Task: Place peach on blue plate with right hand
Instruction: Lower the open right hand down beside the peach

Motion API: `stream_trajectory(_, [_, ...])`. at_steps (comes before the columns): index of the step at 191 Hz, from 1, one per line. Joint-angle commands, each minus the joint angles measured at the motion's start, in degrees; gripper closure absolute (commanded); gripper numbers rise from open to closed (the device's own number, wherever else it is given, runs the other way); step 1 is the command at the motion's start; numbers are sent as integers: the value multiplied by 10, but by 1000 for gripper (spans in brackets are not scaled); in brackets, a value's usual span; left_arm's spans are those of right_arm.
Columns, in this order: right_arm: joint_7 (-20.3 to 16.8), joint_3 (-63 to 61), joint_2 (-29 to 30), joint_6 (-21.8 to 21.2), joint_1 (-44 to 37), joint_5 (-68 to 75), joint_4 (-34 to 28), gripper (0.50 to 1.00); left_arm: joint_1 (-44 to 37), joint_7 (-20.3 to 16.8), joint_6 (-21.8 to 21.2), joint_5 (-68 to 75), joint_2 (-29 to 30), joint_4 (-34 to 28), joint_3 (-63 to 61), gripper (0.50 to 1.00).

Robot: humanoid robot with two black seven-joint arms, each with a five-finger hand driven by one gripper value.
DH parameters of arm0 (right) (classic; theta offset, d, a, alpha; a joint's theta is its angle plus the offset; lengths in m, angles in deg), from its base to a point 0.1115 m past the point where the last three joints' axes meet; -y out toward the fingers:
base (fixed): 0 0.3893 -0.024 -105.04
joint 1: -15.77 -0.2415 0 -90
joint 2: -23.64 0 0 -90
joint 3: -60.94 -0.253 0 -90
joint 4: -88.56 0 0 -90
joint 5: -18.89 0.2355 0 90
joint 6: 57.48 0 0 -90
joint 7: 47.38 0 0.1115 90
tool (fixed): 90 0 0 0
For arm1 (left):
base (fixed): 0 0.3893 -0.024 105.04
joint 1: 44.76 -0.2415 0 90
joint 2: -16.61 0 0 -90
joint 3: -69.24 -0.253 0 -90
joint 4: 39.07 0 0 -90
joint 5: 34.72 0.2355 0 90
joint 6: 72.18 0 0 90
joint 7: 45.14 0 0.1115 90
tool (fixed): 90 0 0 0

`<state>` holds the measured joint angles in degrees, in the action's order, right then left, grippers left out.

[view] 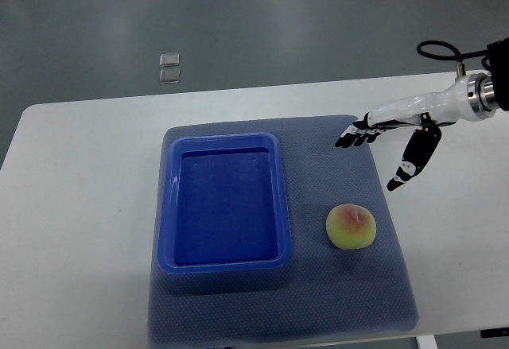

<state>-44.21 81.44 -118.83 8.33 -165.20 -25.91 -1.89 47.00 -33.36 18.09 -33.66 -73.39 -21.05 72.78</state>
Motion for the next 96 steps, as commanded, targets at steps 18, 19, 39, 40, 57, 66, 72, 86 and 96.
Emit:
stream_trajectory(18, [2, -4, 9, 16, 57, -2, 3, 570, 0, 0, 0, -1, 0, -3, 0, 500])
stream_trajectory(19, [2, -5, 10, 18, 61, -2, 3, 570, 0, 0, 0, -1, 0, -3, 0, 500])
stream_trajectory(39, [5, -9, 12, 34, 99, -20, 7, 570, 0, 0, 0, -1, 0, -3, 0, 500])
stream_trajectory(40, [7, -10, 12, 37, 103, -20, 7, 572, 0, 0, 0, -1, 0, -3, 0, 500])
stream_trajectory(57, [11, -12, 13, 47, 112, -23, 9, 570, 0, 0, 0, -1, 0, -3, 0, 500])
stream_trajectory(66, [19, -15, 14, 67, 136, -26, 12, 572, 0, 0, 0, 0, 0, -3, 0, 500])
stream_trajectory(72, [20, -17, 14, 72, 144, -26, 14, 572, 0, 0, 0, -1, 0, -3, 0, 500])
stream_trajectory(86, [25, -30, 23, 85, 166, -26, 20, 572, 0, 0, 0, -1, 0, -2, 0, 500])
stream_trajectory(96, [27, -42, 27, 87, 179, -26, 23, 572, 0, 0, 0, -1, 0, -2, 0, 500])
